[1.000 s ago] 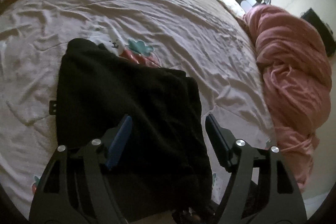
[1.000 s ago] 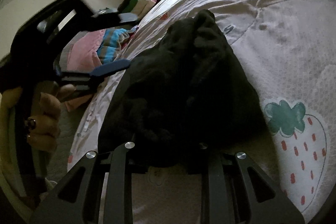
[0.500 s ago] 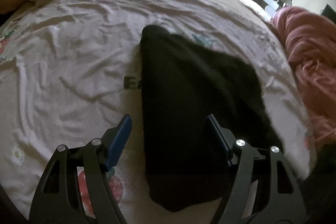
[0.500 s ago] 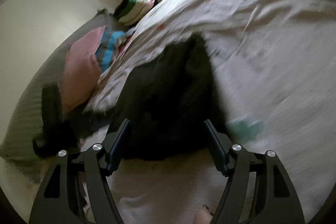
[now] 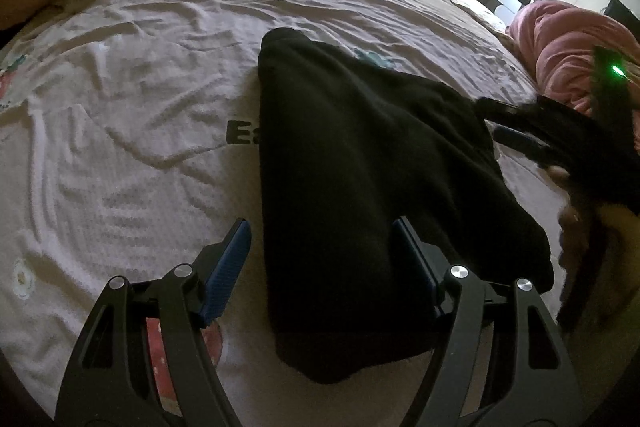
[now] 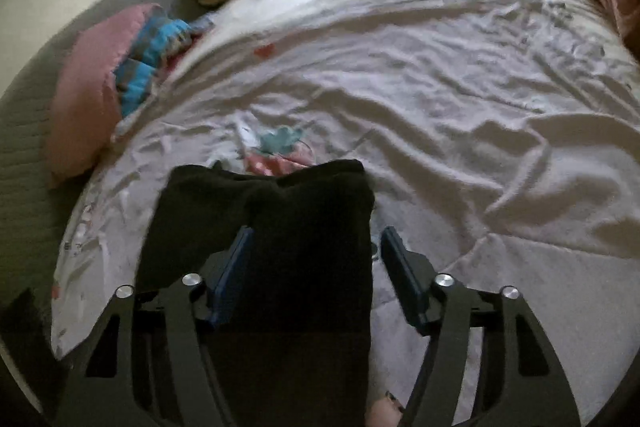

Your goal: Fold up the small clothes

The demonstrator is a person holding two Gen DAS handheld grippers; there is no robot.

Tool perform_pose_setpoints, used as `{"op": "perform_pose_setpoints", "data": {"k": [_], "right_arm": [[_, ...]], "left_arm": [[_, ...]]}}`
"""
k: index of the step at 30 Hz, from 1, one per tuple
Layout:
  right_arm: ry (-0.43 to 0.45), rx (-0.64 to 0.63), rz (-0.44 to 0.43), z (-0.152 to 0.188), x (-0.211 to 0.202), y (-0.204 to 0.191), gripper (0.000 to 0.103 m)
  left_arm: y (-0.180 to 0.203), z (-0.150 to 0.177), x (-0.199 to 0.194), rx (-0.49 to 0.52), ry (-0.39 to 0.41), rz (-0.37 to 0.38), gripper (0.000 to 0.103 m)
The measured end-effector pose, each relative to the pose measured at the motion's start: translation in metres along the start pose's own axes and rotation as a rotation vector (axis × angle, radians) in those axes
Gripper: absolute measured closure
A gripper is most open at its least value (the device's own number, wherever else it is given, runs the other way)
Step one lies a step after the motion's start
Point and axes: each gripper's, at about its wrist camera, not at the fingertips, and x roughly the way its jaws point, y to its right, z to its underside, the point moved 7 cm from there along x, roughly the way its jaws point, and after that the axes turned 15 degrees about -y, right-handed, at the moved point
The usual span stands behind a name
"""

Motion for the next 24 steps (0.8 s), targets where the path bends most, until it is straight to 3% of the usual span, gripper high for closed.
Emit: {"op": "perform_pose_setpoints", "data": {"k": [3,4,5,7,10,14,21,24], "right_arm": [[-0.031,-0.030,0.058,-0.005,0.010,-0.005,0.049],[-0.032,-0.045,0.090,-0.007,0.013,-0.007,0.064],[-0.036,-0.067,0.107,-0.006,0.015,-0.010,0.086],[-0.015,-0.121,0.134,-0.006,0.010,-0.021,0.091],[0.069,-0.245,0.176,-0.008,-0.008,-0.046,0.092],[0.149,-0.295,0.091,-0.020,-0.026,-0.055,0.093],[0.074,-0.191,0.050,-0.013,0.011,0.000,0.093],[0.085,-0.143,0.026,-0.005,0.015,0.015,0.093]], "left_arm": [[0.001,0.002,-0.001,0.006,-0.001,0.004,0.038],[0.001,0.002,-0.002,0.006,-0.001,0.005,0.038],[0.001,0.002,-0.002,0.006,0.000,0.005,0.038],[0.002,0.002,-0.003,0.008,0.000,0.006,0.038],[0.003,0.002,-0.004,0.014,0.006,-0.003,0.038],[0.005,0.001,-0.003,0.025,0.011,-0.031,0.038],[0.004,0.004,0.002,0.021,-0.001,-0.014,0.035],[0.006,0.006,0.002,0.027,-0.001,-0.011,0.035]]}}
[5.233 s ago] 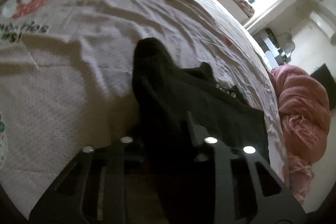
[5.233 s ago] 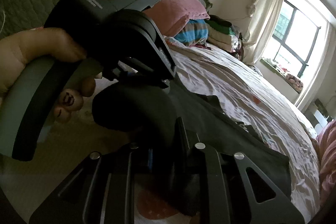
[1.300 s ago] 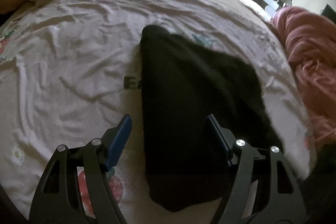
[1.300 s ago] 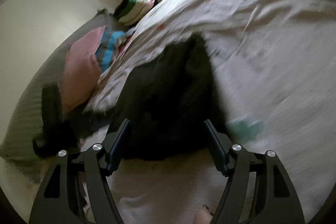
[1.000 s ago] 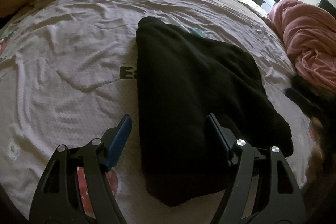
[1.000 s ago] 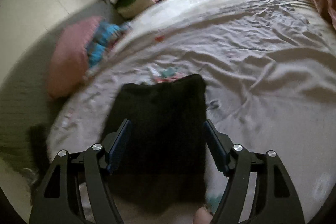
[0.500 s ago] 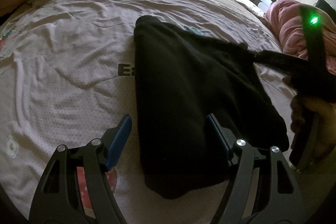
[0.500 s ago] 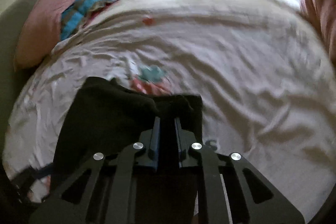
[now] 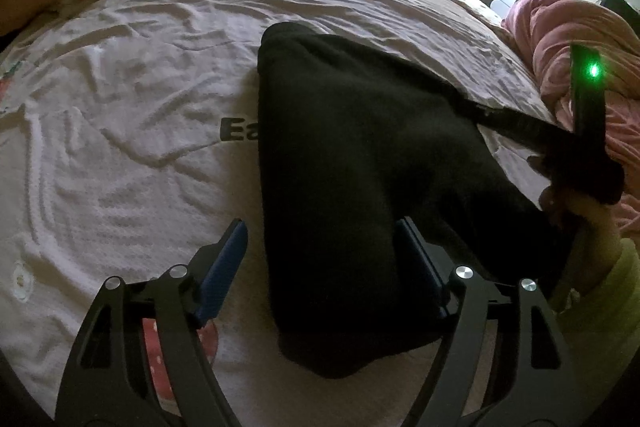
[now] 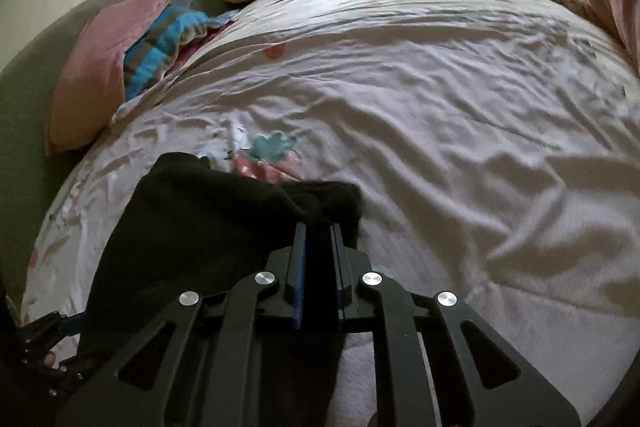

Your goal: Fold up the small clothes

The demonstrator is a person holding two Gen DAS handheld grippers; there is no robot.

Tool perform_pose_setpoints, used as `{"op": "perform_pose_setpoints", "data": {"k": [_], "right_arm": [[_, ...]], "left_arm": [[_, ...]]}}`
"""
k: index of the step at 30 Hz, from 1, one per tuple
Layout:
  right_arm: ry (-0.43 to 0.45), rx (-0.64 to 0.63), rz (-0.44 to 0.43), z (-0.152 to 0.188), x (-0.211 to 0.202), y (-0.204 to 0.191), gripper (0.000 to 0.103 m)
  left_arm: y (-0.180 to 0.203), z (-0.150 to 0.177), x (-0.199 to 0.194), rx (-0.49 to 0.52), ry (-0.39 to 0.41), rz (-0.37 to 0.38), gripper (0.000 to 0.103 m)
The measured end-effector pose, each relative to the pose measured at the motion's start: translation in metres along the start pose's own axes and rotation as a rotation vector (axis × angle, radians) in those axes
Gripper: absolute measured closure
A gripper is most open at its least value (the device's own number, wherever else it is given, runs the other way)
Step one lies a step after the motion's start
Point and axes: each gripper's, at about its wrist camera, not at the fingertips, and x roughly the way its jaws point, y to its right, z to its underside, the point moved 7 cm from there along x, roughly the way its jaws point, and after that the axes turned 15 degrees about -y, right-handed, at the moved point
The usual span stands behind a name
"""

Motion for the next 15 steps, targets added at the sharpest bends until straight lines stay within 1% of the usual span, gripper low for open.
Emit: {"op": "perform_pose_setpoints", "data": {"k": [2,5,8,9,11,13,15], "right_arm": [[0.015,0.006,0.013,0.002,-0.002,0.002,0.093],[0.027,-0.003,0.062,0.005,-0.006,0.000,0.093],[0.032,-0.003,0.150,0.008,-0.013,0.004,0.095],[0.036,0.010,0.150,0.011,-0.017,0.007,0.095],[0.053,0.035,0.121,0.017,-0.029,0.008,0.094],[0.082,0.026,0.109,0.022,-0.044,0.005,0.094],[0.111,0.005,0.091,0.029,-0.062,-0.005,0.090]], "left_arm": [[0.001,0.001,-0.001,0.006,0.001,-0.006,0.035],[0.001,0.002,-0.002,0.006,0.002,-0.007,0.035],[0.000,0.003,-0.004,0.007,0.006,-0.026,0.035],[0.000,0.003,-0.004,0.007,0.007,-0.023,0.035],[0.000,0.004,-0.005,0.001,0.005,-0.012,0.035],[0.000,0.004,-0.006,0.005,0.006,-0.016,0.035],[0.000,0.005,-0.007,0.005,0.009,-0.014,0.035]]}}
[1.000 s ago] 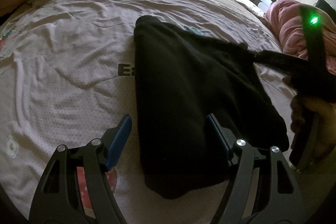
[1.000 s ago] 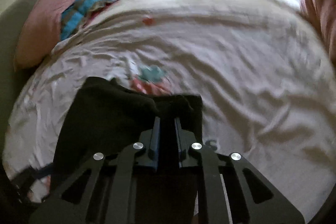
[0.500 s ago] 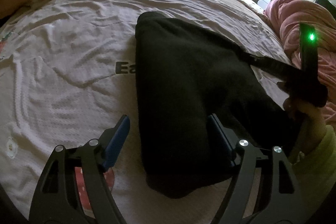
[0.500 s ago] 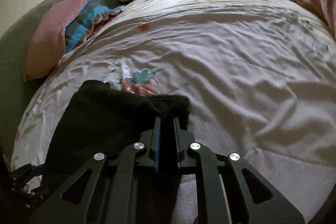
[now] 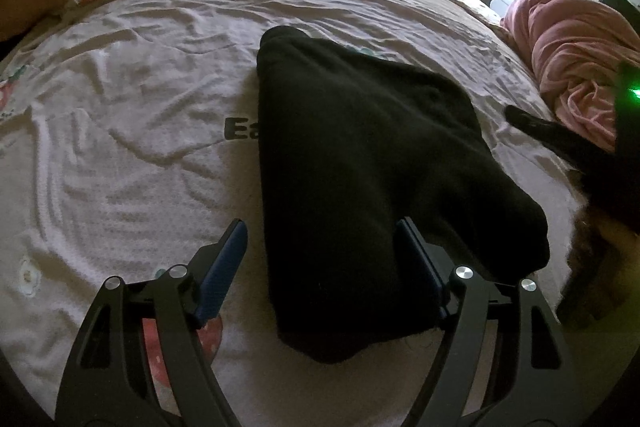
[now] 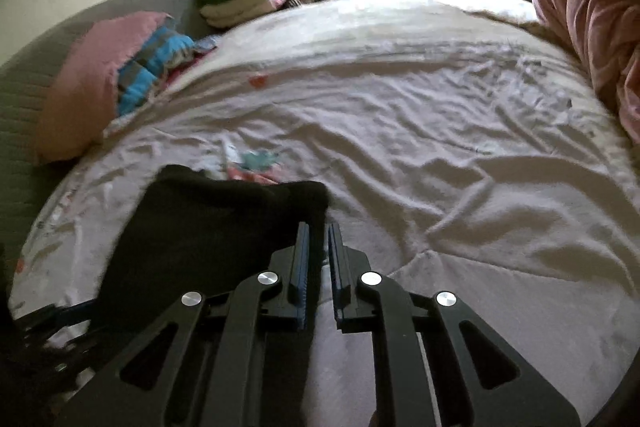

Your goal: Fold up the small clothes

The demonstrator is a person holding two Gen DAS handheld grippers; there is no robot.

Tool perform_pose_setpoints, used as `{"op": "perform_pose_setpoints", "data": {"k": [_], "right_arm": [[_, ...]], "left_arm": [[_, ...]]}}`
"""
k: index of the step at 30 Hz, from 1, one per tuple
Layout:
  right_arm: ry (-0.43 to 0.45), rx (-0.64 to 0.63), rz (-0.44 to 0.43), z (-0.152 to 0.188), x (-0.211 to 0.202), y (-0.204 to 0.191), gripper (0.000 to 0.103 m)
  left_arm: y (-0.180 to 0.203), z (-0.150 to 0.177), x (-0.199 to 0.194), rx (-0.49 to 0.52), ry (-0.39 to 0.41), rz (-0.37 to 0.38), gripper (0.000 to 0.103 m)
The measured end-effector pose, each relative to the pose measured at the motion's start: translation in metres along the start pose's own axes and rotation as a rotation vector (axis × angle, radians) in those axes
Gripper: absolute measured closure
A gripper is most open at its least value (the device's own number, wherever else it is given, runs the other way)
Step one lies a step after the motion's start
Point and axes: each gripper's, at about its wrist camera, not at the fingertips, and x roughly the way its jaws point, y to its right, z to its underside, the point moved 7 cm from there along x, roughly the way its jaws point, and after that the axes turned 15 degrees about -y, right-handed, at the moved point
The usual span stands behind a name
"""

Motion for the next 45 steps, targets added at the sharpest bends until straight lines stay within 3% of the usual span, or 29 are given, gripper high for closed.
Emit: {"op": "perform_pose_setpoints", "data": {"k": [2,9,14,19,21,30,45], "right_arm": [[0.022,-0.026,-0.030,0.007,-0.017,-0.011,0.076],[0.067,-0.068,-0.037,0.031,-0.055,-0.036,0.066],[0.119,-0.086,-0.020,0.049,-0.082,-0.047,0.037],[0.165,-0.109,0.013,0.064,-0.104,-0.055,0.009],[0.189,-0.124,0.039,0.070,-0.113,-0.059,0.007],[0.251,-0.142,0.087,0.100,-0.134,-0.074,0.005],[0.259,-0.166,0.147,0.154,-0.134,-0.107,0.005]], "left_arm": [[0.000,0.000,0.000,-0.003,0.001,0.003,0.035],[0.001,0.005,-0.010,-0.002,0.019,0.004,0.034],[0.001,0.011,-0.022,-0.002,0.042,0.007,0.031],[0.002,0.017,-0.039,0.003,0.075,0.015,0.018],[0.002,0.020,-0.049,0.005,0.097,0.021,0.010],[-0.008,0.042,-0.087,0.010,0.195,-0.002,0.010],[-0.035,0.102,-0.106,0.012,0.238,-0.032,0.010]]}}
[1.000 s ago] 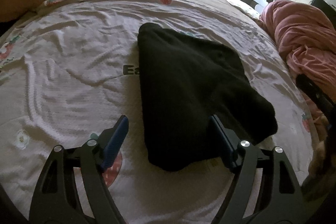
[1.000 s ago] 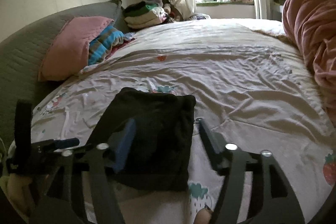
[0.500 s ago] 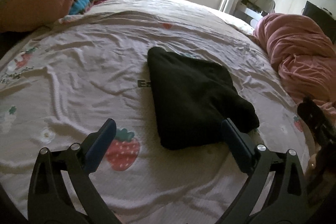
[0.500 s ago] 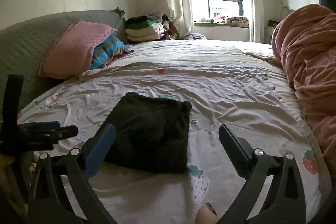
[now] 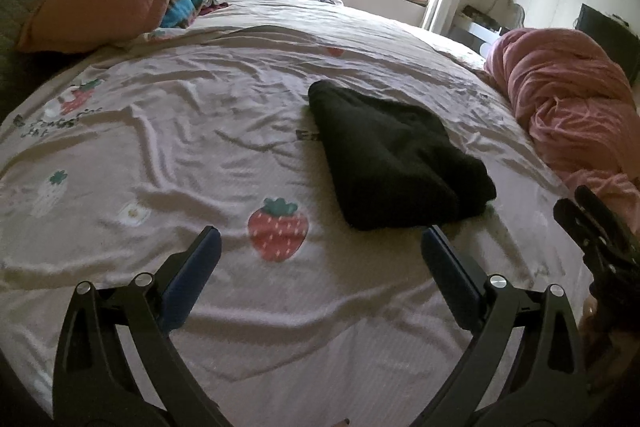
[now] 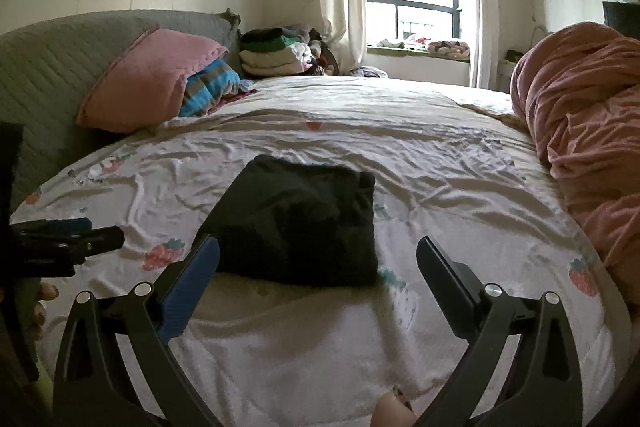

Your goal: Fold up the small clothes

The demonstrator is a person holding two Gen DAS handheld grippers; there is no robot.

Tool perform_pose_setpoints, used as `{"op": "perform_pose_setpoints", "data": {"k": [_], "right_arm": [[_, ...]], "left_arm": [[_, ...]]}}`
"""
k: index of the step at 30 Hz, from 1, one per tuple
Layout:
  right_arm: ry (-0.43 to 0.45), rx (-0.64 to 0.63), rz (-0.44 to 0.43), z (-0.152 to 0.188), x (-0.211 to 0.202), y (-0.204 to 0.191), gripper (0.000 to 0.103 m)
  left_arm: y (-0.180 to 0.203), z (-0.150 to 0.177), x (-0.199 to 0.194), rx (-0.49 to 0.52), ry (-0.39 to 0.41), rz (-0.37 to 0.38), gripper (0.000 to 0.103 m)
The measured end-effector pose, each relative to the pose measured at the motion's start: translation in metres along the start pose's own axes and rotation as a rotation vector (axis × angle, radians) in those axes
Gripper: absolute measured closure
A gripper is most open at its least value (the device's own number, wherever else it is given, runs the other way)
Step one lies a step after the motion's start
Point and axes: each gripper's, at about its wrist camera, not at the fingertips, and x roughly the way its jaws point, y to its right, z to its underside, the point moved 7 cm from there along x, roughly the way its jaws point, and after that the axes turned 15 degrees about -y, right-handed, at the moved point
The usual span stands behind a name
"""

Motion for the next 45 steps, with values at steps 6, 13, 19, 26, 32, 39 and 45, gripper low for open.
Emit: {"op": "perform_pose_setpoints", "data": {"k": [6,13,19,26,32,39,45], "right_arm": [[-0.033,0.029,0.028,0.025,0.001,-0.008,0.005],[-0.054,0.021,0.086,0.056,0.000,-0.017,0.005],[-0.085,0.016,0.098,0.072,0.003,-0.020,0.005],[-0.118,0.027,0.084,0.076,0.007,-0.020,0.005],[-0.132,0.017,0.086,0.080,0.009,-0.021,0.005],[-0.135,0.015,0.090,0.082,0.009,-0.021,0.005],[-0.134,0.017,0.086,0.082,0.009,-0.021,0.005]], "left_arm": [[-0.001,0.021,-0.007,0.033,0.017,-0.007,0.009],[-0.002,0.037,-0.010,0.047,0.024,-0.014,0.009],[-0.006,0.048,-0.006,0.031,0.014,-0.006,0.009],[-0.009,0.053,-0.007,0.014,0.011,-0.006,0.009],[-0.010,0.054,-0.008,0.011,0.009,-0.026,0.009],[-0.012,0.053,-0.008,0.015,0.009,-0.040,0.009],[-0.013,0.054,-0.009,0.016,0.006,-0.049,0.009]]}}
